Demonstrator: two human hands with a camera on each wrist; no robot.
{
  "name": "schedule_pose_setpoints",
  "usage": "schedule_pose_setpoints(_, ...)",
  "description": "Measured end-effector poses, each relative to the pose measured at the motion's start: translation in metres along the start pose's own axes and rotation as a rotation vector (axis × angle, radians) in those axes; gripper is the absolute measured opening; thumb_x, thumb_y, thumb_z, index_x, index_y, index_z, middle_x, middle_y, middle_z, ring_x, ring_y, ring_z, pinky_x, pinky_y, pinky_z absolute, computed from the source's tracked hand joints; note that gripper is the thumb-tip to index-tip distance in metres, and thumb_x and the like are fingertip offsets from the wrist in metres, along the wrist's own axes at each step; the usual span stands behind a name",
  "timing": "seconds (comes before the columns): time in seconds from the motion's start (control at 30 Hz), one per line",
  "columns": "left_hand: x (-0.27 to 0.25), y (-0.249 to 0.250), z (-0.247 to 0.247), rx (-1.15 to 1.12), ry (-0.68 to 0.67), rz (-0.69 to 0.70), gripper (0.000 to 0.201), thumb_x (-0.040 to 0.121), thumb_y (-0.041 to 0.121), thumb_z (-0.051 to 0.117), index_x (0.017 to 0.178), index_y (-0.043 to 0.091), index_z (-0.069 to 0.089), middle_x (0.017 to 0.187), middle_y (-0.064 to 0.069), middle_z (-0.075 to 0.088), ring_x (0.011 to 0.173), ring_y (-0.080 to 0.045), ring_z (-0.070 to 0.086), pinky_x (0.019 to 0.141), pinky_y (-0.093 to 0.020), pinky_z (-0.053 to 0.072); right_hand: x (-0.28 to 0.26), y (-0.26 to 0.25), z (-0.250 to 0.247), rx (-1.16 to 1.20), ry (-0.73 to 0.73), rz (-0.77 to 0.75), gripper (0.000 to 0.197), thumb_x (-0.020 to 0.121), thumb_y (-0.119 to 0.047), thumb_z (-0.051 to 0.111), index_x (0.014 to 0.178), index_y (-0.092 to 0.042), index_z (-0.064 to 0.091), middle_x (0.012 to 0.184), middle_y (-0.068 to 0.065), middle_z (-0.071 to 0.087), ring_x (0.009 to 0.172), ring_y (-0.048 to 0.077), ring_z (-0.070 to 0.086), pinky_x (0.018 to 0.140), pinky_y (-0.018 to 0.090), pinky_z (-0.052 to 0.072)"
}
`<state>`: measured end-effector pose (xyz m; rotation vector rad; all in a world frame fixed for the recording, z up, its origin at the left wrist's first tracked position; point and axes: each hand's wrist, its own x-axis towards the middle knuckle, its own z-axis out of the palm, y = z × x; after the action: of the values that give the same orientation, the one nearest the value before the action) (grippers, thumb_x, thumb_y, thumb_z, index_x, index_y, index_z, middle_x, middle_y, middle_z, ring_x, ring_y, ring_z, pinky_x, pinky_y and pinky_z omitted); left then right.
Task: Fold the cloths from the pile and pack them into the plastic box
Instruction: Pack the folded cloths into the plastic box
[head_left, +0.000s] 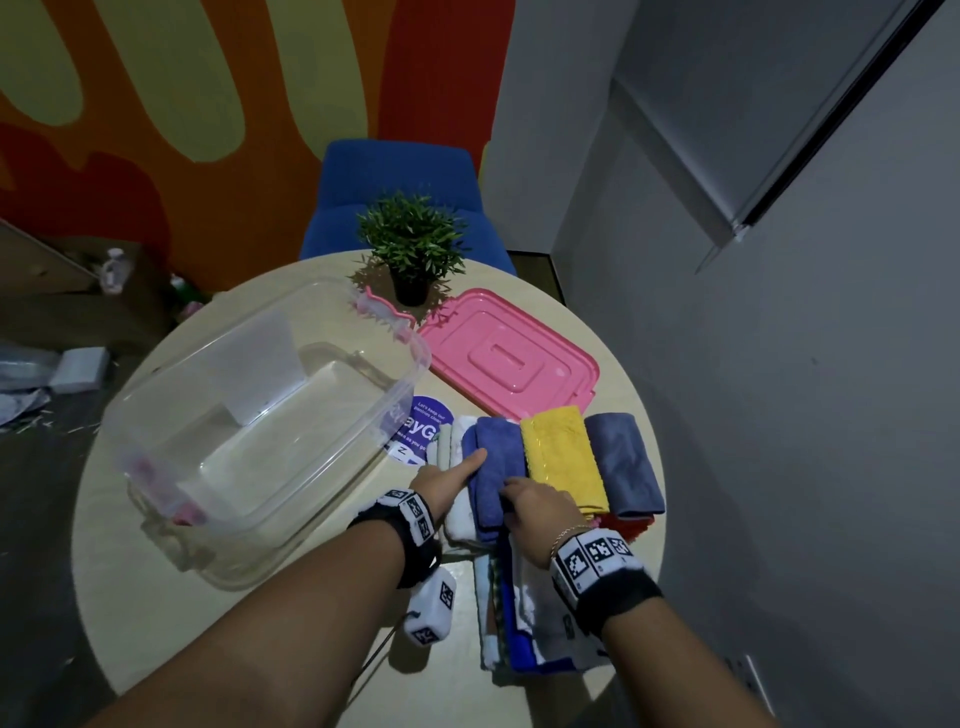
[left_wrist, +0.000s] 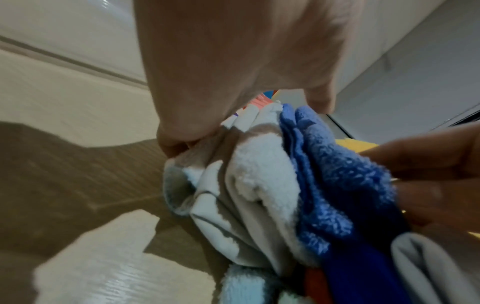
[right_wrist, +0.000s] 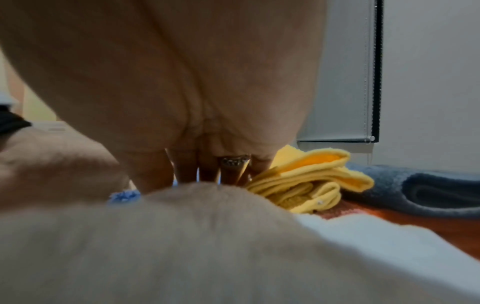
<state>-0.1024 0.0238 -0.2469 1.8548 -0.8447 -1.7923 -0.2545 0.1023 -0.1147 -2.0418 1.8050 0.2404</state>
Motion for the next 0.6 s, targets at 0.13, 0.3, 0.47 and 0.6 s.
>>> schedule_pose_setpoints(0.13, -0.041, 0.026, 0.007, 0.091, 0.010, 0.023, 0.112, 0.037, 0.076, 0.087, 0.120, 0.004, 0.062, 0.111, -0.010, 0.071, 0.095, -0.026, 0.070, 0.085, -0.033, 0.057, 0.001, 0.003, 0.002, 0.007, -0.016, -0.045, 0.035, 0.093, -0.011, 0.046, 0.124, -0.021, 0.057, 0.140, -0.005, 0.049, 0.123, 0.025, 0.053, 0.089, 0.039, 0.038)
schedule_pose_setpoints(0.3, -0.037, 0.033, 0.018, 0.220, 0.079, 0.014, 0.116, 0.021, 0.066, 0.091, 0.111, 0.001, 0.057, 0.097, -0.009, 0.070, 0.083, -0.022, 0.069, 0.074, -0.033, 0.060, -0.001, 0.006, 0.004, 0.054, -0.039, -0.087, 0.040, 0.089, -0.006, 0.045, 0.123, -0.024, 0.058, 0.135, -0.004, 0.056, 0.118, 0.025, 0.056, 0.090, 0.035, 0.038)
schedule_pose_setpoints(0.47, -0.033, 0.033, 0.008, 0.145, 0.094, 0.036, 0.098, 0.038, 0.049, 0.088, 0.117, 0.000, 0.056, 0.107, -0.010, 0.068, 0.093, -0.025, 0.068, 0.074, -0.030, 0.057, 0.003, 0.012, -0.003, 0.377, 0.074, 0.018, 0.039, 0.094, -0.003, 0.048, 0.126, -0.018, 0.065, 0.132, 0.002, 0.061, 0.121, 0.022, 0.056, 0.105, 0.029, 0.041)
schedule_pose_setpoints(0.6, -0.020, 0.017, -0.005, -0.003, 0.117, 0.072, 0.094, 0.036, 0.046, 0.086, 0.120, 0.011, 0.062, 0.109, -0.006, 0.072, 0.093, -0.025, 0.069, 0.085, -0.038, 0.059, 0.003, 0.020, -0.011, 0.484, 0.171, 0.119, 0.032, 0.097, -0.003, 0.050, 0.125, -0.012, 0.063, 0.126, 0.006, 0.060, 0.111, 0.019, 0.057, 0.095, 0.019, 0.039)
